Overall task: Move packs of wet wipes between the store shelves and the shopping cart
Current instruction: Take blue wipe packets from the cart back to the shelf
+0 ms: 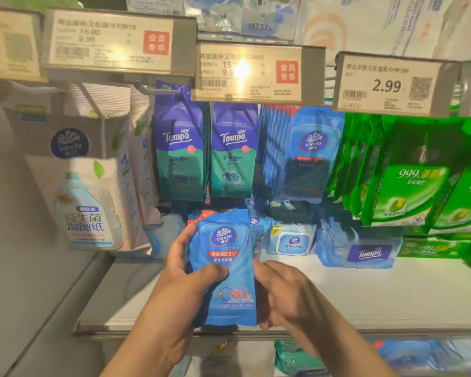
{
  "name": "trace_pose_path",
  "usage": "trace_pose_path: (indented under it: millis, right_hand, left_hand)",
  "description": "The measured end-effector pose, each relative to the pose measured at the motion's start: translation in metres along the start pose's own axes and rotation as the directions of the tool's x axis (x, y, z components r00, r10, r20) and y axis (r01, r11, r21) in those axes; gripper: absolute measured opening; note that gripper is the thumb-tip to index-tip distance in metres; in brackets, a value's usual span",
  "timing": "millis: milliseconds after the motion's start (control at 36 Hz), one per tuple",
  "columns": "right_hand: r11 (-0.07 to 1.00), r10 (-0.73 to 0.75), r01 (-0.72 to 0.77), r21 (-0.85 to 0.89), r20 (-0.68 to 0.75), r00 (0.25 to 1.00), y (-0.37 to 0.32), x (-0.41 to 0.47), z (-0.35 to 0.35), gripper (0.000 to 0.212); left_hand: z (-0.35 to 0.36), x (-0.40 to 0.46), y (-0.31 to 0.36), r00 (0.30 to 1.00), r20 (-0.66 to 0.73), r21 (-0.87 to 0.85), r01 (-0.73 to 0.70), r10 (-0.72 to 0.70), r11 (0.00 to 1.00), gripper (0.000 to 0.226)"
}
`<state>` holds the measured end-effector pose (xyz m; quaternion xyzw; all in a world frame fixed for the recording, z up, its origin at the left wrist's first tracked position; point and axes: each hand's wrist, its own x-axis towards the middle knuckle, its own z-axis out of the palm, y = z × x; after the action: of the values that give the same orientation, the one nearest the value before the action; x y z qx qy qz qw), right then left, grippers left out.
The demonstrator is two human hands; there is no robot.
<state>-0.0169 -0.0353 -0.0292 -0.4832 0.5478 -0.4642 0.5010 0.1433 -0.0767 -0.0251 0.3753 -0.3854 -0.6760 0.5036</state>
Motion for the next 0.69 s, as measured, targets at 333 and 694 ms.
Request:
trace_pose_path:
  millis: [333,694]
  right_hand:
    - [0.997,-0.042,0.037,0.073,0.068,0.997,0.012,-0.001,-0.004,0.075]
    - [0.998,0.028,-0.029,0.055,0.012,1.0,0.015,-0.002,-0.01,0.045]
  left_hand:
    - [0.001,0.004,-0.005,0.999,-0.009,-0.033,-0.038,0.038,0.999,0.097]
    - [0.006,0.007,-0.009,0.996,-0.004,0.089,-0.087,0.087,0.992,0.111]
